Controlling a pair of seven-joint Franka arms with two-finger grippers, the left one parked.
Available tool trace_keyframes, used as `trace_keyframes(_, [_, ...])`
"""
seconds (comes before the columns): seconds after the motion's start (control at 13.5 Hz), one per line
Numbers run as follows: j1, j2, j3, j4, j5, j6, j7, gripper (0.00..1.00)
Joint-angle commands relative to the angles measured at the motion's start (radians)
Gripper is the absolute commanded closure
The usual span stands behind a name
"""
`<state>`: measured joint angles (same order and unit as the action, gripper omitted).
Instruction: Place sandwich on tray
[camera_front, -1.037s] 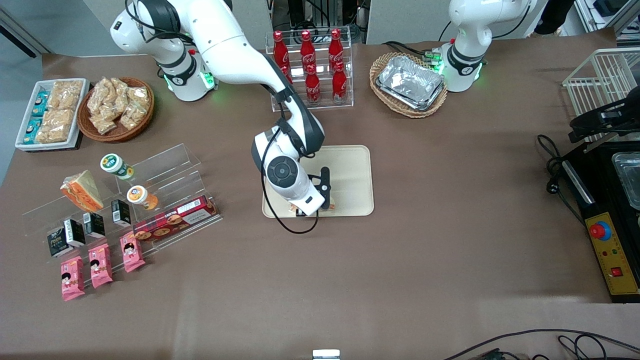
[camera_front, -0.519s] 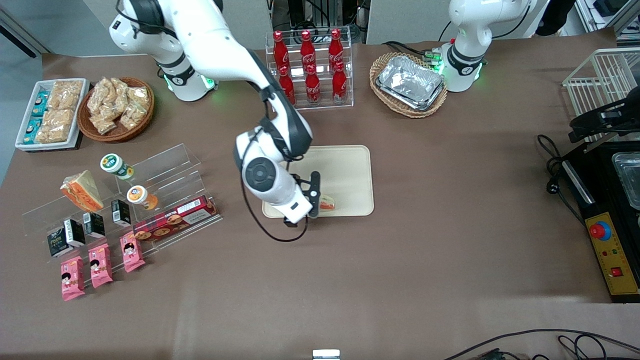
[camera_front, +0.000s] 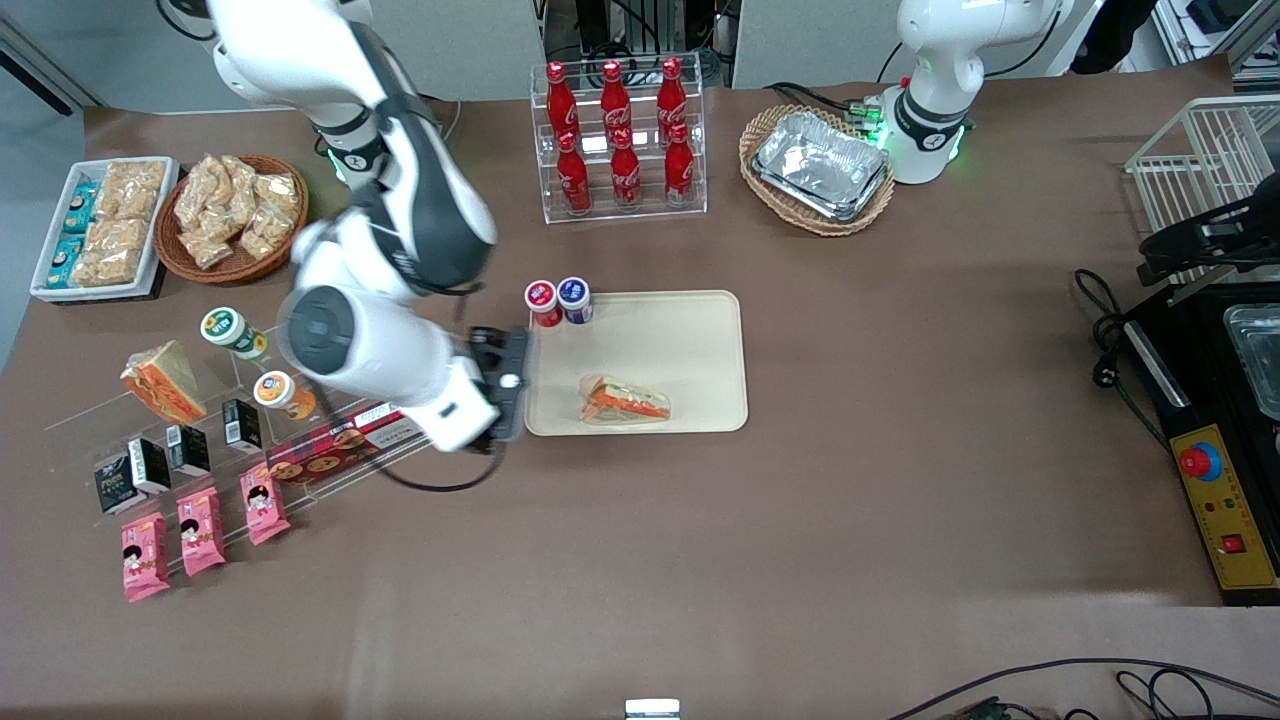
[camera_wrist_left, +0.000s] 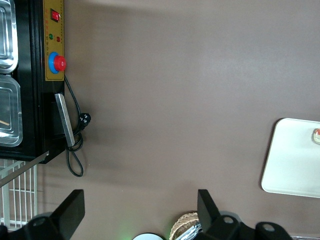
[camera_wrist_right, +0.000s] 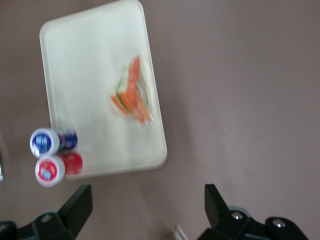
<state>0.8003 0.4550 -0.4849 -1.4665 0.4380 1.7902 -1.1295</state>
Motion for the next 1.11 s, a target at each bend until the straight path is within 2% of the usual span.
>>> trace_keyframes(0.0, [-0.07, -0.102, 0.011, -0.017, -0.116, -0.089, 0.097, 0.0])
trace_keyframes(0.15, [-0.116, -0.159, 0.009, -0.015, -0.146, -0.161, 0.181, 0.0])
trace_keyframes(0.3, [-0.139, -0.212, 0.008, -0.017, -0.168, -0.228, 0.375, 0.0])
trace_keyframes(0.37, [-0.144, -0.24, 0.008, -0.017, -0.223, -0.241, 0.464, 0.0])
trace_keyframes(0.44, [-0.16, -0.268, 0.005, -0.017, -0.248, -0.259, 0.556, 0.0])
trace_keyframes(0.59, [-0.232, -0.301, 0.008, -0.015, -0.251, -0.284, 0.727, 0.0])
trace_keyframes(0.81, [-0.337, -0.315, 0.011, -0.014, -0.242, -0.266, 0.824, 0.0])
trace_keyframes(1.04, [-0.377, -0.315, 0.011, 0.0, -0.281, -0.265, 1.078, 0.0])
